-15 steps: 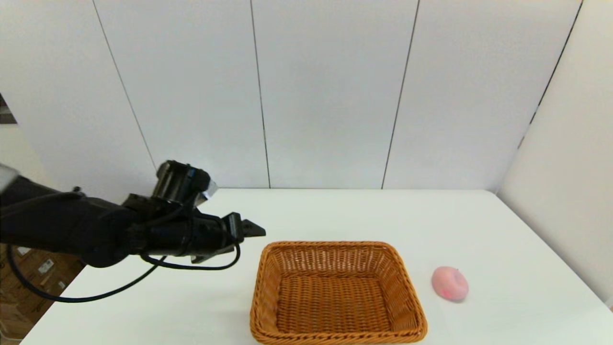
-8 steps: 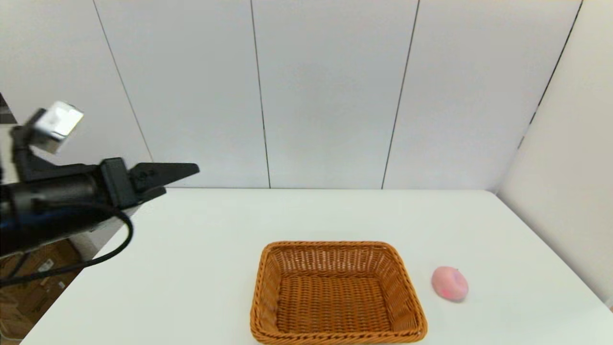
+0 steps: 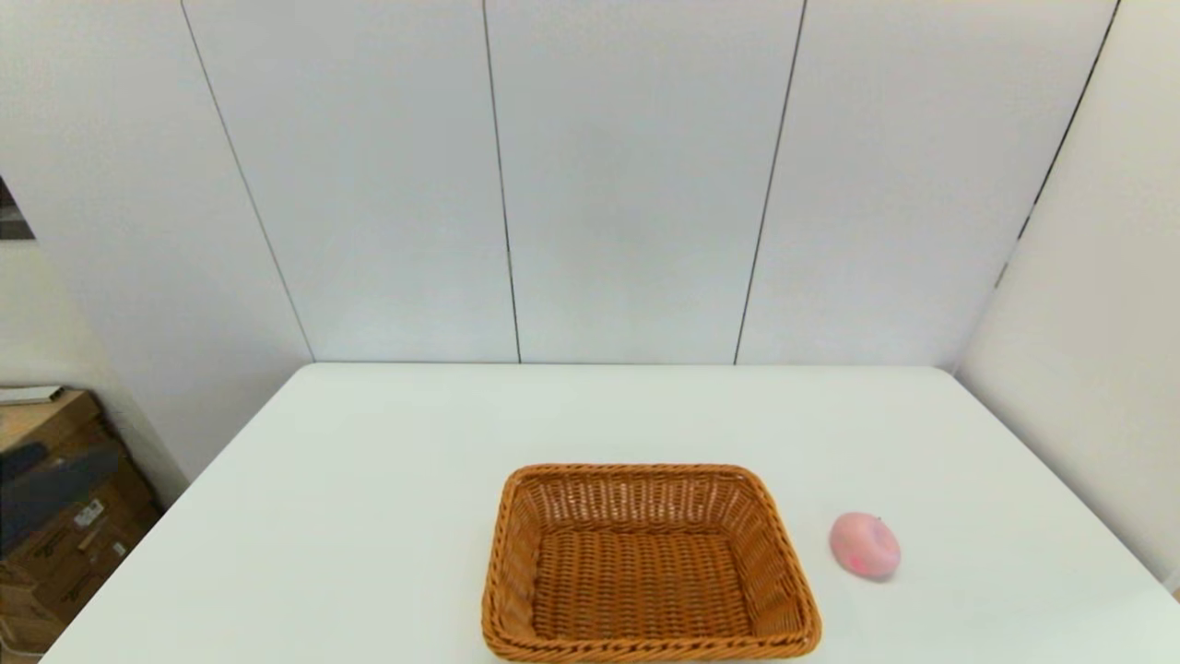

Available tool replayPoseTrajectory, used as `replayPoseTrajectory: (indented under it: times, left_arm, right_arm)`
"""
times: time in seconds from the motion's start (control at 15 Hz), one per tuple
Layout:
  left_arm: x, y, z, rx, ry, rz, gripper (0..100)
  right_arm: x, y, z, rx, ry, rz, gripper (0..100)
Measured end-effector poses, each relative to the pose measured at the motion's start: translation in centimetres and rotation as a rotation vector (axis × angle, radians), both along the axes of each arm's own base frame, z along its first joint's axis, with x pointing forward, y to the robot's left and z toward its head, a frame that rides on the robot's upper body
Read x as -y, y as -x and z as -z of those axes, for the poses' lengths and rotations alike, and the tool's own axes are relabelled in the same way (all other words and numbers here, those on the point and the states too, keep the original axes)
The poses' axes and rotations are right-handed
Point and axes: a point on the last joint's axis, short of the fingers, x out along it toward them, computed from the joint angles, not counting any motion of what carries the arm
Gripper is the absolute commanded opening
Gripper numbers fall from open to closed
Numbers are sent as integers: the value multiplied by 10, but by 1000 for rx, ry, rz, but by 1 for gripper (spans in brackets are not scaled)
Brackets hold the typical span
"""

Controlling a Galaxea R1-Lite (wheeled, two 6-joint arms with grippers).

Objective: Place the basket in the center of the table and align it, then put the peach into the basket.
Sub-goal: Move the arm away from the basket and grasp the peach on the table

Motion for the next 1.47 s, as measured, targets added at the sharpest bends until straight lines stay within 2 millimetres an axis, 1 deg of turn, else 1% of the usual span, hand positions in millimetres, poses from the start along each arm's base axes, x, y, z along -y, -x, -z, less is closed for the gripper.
replayPoseTrajectory:
  times: [0.13,0.33,0.47,0.53,0.8,0.93,1.13,1.27,1.4,1.47]
  left_arm:
    - [-3,20,20,27,-25,-23,100]
    - [-5,47,41,109,-30,-81,100]
    - [-5,60,59,141,-47,-113,100]
    - [-5,61,68,142,-63,-130,100]
    - [-7,64,117,117,-177,-206,100]
    - [-8,68,135,128,-191,-242,100]
    - [-11,69,147,154,-229,-384,100]
    - [-12,68,153,144,-256,-399,100]
    - [-12,68,154,147,-255,-398,100]
    - [-12,68,154,147,-255,-397,100]
  right_arm:
    - [0,0,0,0,0,0,100]
    - [0,0,0,0,0,0,100]
    - [0,0,0,0,0,0,100]
    - [0,0,0,0,0,0,100]
    - [0,0,0,0,0,0,100]
    - [0,0,0,0,2,0,100]
    - [0,0,0,2,5,2,100]
    - [0,1,-4,9,20,-7,100]
    - [0,5,-15,18,20,-17,100]
    - [0,5,-21,-10,20,-18,100]
